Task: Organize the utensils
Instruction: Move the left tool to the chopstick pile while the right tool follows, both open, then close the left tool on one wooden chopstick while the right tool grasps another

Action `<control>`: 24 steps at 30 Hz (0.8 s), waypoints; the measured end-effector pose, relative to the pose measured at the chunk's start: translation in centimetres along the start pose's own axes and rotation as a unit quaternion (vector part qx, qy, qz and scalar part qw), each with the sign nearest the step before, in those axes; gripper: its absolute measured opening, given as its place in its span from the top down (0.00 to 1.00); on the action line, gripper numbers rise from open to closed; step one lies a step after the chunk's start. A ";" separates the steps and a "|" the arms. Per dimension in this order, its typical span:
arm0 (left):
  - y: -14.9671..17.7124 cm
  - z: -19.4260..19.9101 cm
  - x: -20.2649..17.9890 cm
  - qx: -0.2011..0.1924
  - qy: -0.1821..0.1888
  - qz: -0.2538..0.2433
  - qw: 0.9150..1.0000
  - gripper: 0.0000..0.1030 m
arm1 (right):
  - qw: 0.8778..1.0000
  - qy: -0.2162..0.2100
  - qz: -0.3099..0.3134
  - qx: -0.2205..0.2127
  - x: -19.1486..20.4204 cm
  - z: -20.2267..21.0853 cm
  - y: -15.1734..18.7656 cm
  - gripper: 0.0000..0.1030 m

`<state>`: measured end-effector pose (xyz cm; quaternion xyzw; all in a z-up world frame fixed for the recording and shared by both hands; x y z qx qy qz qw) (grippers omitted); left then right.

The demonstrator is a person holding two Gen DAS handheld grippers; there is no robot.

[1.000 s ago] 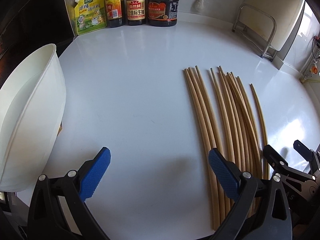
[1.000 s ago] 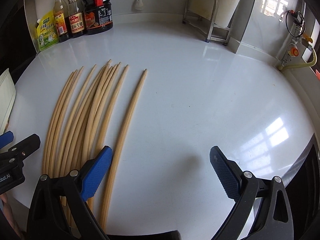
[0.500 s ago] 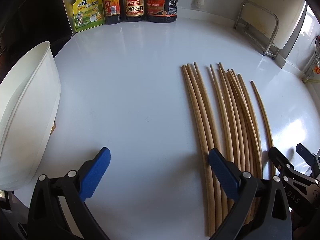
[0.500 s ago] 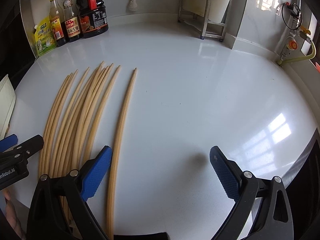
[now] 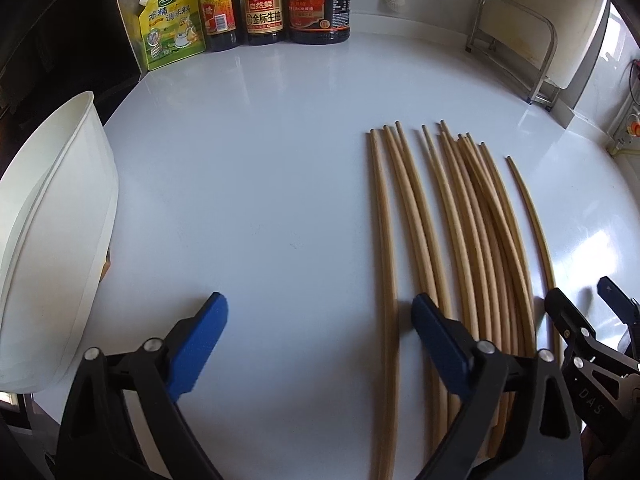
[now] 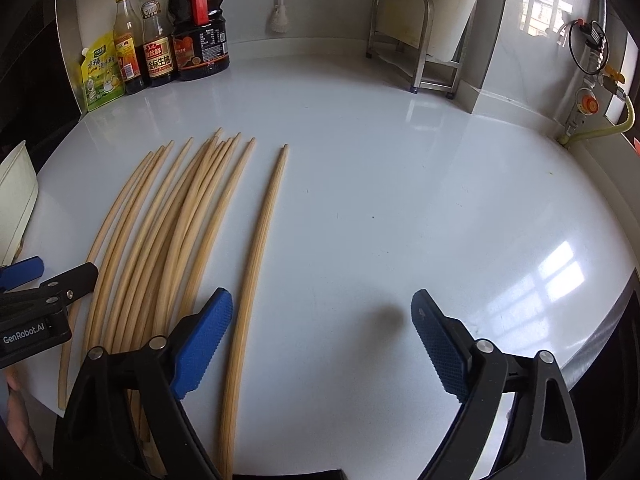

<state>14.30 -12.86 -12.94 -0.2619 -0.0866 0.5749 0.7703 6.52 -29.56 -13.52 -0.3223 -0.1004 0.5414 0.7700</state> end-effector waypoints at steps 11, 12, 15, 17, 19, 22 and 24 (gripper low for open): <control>0.2 0.8 -1.1 0.008 0.034 -0.011 0.999 0.93 | 0.998 -0.046 0.042 0.000 3.1 1.3 0.0 0.93; 0.3 0.8 -1.1 0.009 0.038 -0.009 0.999 0.93 | 0.998 -0.052 0.037 0.002 3.1 1.3 0.0 0.94; 0.5 1.1 -0.8 0.014 0.049 -0.001 0.999 0.93 | 0.997 -0.080 0.009 0.013 2.7 1.4 -0.1 0.94; 0.4 1.6 -0.8 0.011 0.053 0.001 0.999 0.93 | 0.996 -0.086 -0.001 0.008 2.5 1.9 -0.3 0.94; 0.3 2.3 -0.8 0.006 0.057 0.000 0.998 0.93 | 0.996 -0.092 -0.010 0.002 2.4 2.6 -0.7 0.94; 0.1 3.4 -0.7 0.002 0.066 0.002 0.998 0.93 | 0.994 -0.106 -0.024 -0.005 2.3 3.9 -1.4 0.94; -0.1 4.5 -0.5 -0.007 0.072 0.005 0.997 0.93 | 0.993 -0.114 -0.026 -0.014 2.7 5.0 -1.9 0.94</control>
Point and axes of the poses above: each gripper's, at about its wrist camera, not at the fingertips, and z roughly against the way its jaws point, x to its left, y to its underside, the point moved 8 cm from there along -z, roughly the way its jaws point, and after that the axes turned 11 degrees about y, right-handed, at the moved point
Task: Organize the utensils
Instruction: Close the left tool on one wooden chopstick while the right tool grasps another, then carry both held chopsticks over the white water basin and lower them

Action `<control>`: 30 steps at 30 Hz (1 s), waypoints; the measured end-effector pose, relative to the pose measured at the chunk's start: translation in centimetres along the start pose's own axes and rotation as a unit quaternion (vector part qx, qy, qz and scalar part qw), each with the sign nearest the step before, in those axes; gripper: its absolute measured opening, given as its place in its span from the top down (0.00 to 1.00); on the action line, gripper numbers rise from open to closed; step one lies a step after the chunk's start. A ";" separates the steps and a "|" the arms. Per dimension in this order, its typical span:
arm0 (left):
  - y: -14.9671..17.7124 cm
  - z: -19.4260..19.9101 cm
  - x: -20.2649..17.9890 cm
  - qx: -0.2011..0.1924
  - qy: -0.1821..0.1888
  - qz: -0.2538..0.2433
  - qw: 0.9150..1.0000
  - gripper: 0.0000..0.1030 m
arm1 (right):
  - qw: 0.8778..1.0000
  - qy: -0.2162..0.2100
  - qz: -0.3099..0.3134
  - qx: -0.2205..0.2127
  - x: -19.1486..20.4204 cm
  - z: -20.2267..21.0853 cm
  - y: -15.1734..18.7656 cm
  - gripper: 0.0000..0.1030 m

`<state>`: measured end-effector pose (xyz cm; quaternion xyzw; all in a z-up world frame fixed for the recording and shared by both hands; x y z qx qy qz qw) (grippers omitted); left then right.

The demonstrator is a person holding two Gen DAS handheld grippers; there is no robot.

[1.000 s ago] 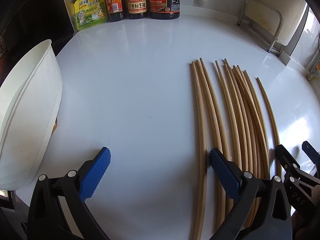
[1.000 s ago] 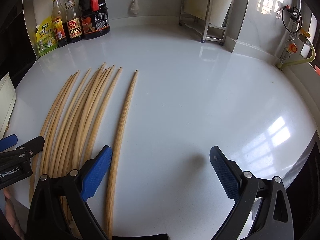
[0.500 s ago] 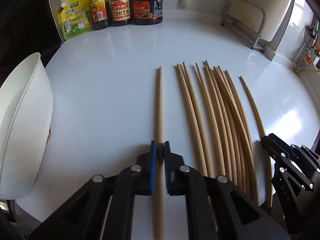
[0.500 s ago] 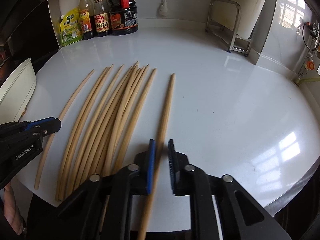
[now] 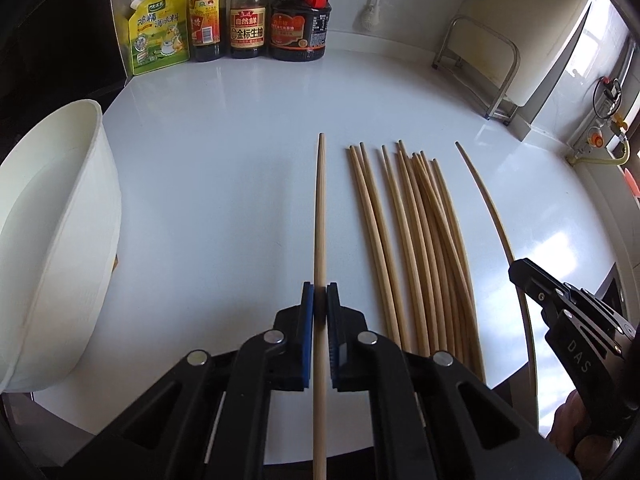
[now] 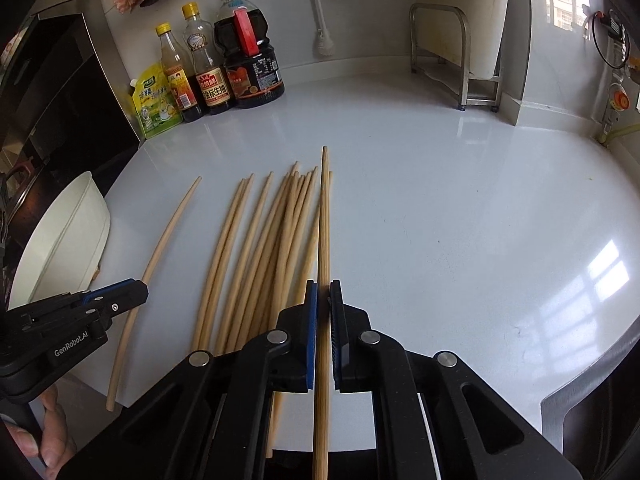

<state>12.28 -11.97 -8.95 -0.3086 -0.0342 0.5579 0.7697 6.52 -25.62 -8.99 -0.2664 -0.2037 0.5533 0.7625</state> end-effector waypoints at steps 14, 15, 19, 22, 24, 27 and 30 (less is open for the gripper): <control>-2.5 12.5 8.2 -0.113 -0.028 0.037 0.992 0.93 | 0.987 -0.139 0.055 -0.058 15.3 6.5 -5.0 0.94; -2.4 13.4 9.4 -0.121 -0.033 0.046 0.991 0.93 | 0.985 -0.150 0.062 -0.059 16.8 6.6 -5.2 0.94; -2.5 16.2 14.7 -0.144 -0.062 0.072 0.985 0.93 | 0.978 -0.181 0.092 -0.054 23.3 6.6 -5.7 0.94; -2.6 17.0 18.6 -0.150 -0.084 0.095 0.981 0.93 | 0.972 -0.203 0.111 -0.036 27.8 6.1 -6.0 0.94; -2.5 17.0 21.0 -0.149 -0.089 0.112 0.979 0.93 | 0.970 -0.207 0.125 -0.026 30.3 5.5 -5.9 0.94; -2.4 16.3 23.8 -0.143 -0.094 0.126 0.977 0.93 | 0.967 -0.211 0.141 -0.010 33.3 4.5 -5.5 0.94; -2.3 15.5 26.1 -0.135 -0.094 0.135 0.977 0.93 | 0.965 -0.212 0.151 0.015 35.6 3.1 -4.8 0.94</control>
Point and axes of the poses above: each gripper's, at about its wrist camera, not at the fingertips, and z roughly against the way its jaws point, x to its left, y to its underside, the point moved 8 cm from there along -z, roughly the way its jaws point, and after that the axes turned 11 degrees about y, right-handed, at the moved point
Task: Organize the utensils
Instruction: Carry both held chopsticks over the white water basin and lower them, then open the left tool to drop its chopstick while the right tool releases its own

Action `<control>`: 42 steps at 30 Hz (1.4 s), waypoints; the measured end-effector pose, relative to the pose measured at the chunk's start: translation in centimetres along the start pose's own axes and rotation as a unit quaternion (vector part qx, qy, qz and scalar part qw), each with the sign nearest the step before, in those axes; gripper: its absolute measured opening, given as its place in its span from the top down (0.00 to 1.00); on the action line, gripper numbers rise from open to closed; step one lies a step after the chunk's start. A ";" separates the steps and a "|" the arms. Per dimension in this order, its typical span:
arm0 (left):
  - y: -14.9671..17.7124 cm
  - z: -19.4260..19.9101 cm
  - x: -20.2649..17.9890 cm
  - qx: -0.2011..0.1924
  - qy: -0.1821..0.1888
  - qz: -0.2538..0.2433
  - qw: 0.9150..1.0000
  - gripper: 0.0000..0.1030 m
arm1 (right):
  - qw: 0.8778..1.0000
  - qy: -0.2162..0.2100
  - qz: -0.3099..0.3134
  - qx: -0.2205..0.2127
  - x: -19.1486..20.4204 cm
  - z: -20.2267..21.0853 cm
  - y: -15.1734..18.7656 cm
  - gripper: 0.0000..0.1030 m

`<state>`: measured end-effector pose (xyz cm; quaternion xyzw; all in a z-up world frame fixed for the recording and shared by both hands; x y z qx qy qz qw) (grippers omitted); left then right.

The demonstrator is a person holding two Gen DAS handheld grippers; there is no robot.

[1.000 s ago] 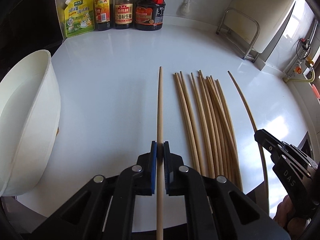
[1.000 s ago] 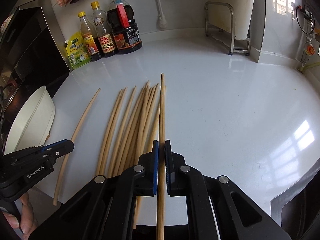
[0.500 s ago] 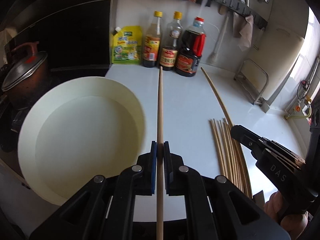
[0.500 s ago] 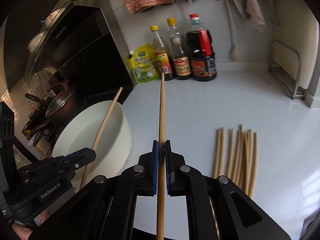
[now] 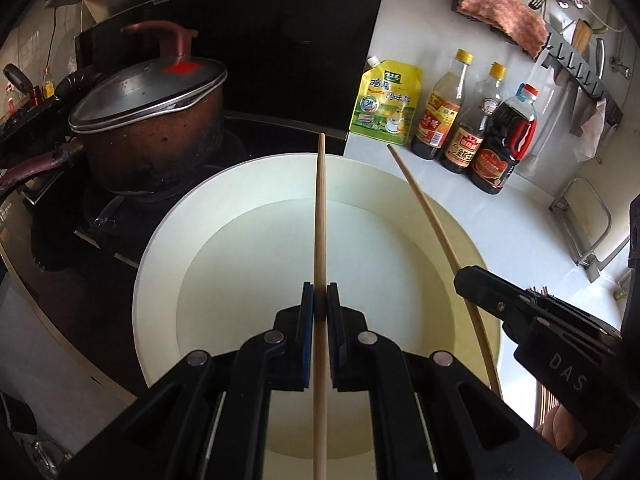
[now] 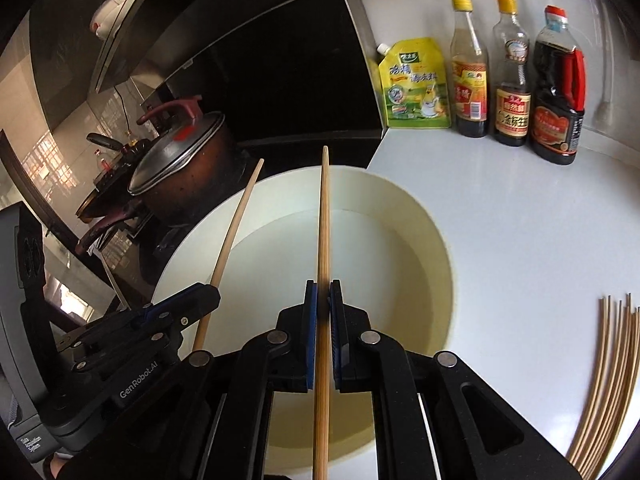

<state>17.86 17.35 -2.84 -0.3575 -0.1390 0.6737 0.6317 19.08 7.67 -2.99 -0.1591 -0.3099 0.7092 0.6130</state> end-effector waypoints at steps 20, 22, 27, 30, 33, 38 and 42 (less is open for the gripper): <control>1.8 -4.3 3.3 0.050 0.003 0.026 0.998 0.81 | 0.997 0.035 -0.010 0.070 -0.5 -5.3 1.7 0.93; 1.8 -4.1 3.3 0.045 0.003 0.027 0.999 0.68 | 0.997 0.037 -0.009 0.065 -0.5 -4.9 1.6 0.93; 2.1 -3.6 3.4 0.041 0.003 0.031 0.999 0.66 | 0.998 0.037 -0.006 0.056 -0.5 -4.0 1.7 0.93; 2.3 -3.2 3.3 0.040 0.004 0.032 0.999 0.63 | 0.998 0.035 -0.008 0.055 -0.5 -3.7 1.9 0.93; 2.5 -2.6 3.3 0.036 -0.005 0.025 0.999 0.61 | 0.998 0.037 -0.007 0.055 -0.7 -3.3 2.2 0.93; 2.6 -1.4 3.1 0.026 -0.011 0.019 0.999 0.60 | 0.998 0.038 -0.006 0.045 -0.7 -2.3 2.5 0.93; 2.7 -0.4 2.7 0.018 -0.016 0.011 1.000 0.55 | 0.998 0.043 -0.005 0.034 -0.8 -1.3 2.5 0.93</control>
Point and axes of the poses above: each gripper's, at about its wrist camera, not at the fingertips, and z roughly against the way its jaws point, x to its left, y to its underside, the point moved 8 cm from there along -z, roughly the way its jaws point, and after that the axes turned 11 degrees about y, right-handed, at the moved point
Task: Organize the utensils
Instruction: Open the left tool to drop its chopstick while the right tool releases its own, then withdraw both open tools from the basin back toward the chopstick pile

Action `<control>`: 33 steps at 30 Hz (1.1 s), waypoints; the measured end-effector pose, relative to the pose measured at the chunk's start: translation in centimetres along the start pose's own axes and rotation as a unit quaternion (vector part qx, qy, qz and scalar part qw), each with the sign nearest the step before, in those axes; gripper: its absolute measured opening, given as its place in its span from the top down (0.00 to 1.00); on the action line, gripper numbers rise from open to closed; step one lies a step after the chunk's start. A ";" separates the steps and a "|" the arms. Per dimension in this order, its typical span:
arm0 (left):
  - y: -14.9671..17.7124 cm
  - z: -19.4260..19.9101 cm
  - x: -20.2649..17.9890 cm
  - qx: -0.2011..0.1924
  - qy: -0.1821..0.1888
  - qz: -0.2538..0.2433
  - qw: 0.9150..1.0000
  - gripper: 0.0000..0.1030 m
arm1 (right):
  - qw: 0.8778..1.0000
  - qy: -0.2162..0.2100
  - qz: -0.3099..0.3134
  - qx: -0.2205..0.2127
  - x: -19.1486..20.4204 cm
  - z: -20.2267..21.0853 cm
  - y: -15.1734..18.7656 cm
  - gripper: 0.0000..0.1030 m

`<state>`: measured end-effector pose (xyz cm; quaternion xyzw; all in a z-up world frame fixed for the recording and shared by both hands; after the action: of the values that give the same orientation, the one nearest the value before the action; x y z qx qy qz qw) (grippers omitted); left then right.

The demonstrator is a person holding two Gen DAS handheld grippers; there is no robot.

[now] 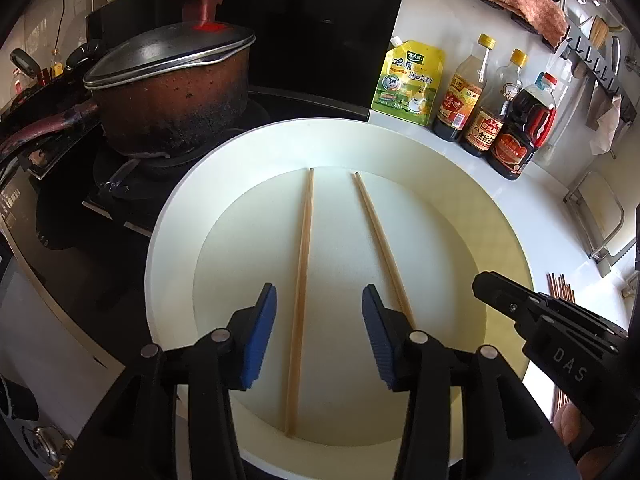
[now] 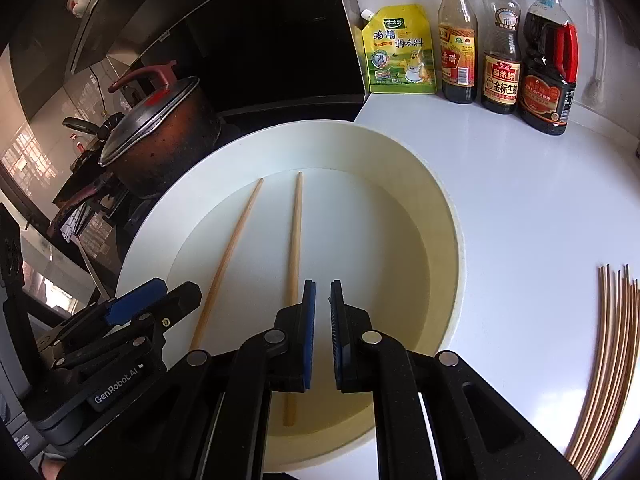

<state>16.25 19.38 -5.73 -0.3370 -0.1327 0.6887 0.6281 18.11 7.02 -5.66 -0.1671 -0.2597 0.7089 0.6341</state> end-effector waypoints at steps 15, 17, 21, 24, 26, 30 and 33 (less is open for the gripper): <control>1.3 2.3 -2.0 -0.008 -0.003 -0.015 1.000 0.47 | 0.999 0.007 -0.004 -0.037 -1.2 3.8 0.7 0.84; 1.4 2.6 -2.4 -0.009 -0.001 -0.018 1.000 0.46 | 0.999 0.008 -0.007 -0.043 -1.6 4.3 0.8 0.79; 1.5 3.0 -3.4 -0.012 0.001 -0.027 1.000 0.40 | 0.999 0.009 -0.014 -0.049 -2.5 5.1 1.1 0.77; 1.7 3.3 -4.2 -0.015 0.003 -0.032 0.999 0.37 | 0.998 0.011 -0.023 -0.056 -3.5 5.9 1.5 0.71; 1.7 3.4 -4.9 -0.016 0.007 -0.035 0.999 0.35 | 0.998 0.014 -0.029 -0.059 -4.2 6.4 1.8 0.69; 2.1 3.3 -6.5 -0.014 0.020 -0.042 0.999 0.34 | 0.997 0.021 -0.041 -0.064 -5.9 7.2 2.5 0.65; 2.4 3.3 -8.0 -0.013 0.034 -0.050 0.998 0.32 | 0.996 0.029 -0.049 -0.068 -7.3 7.9 3.2 0.64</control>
<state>12.19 12.13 -2.40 -0.3615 -0.1373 0.6428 0.6613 12.03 -1.65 -1.77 -0.2178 -0.2968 0.6523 0.6626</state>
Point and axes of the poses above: each gripper's, at about its wrist camera, not at the fingertips, and z roughly against the way its jaws point, x to its left, y to its underside, the point moved 8 cm from there along -z, roughly the way its jaws point, and after that the axes turned 11 degrees about y, right-handed, at the moved point
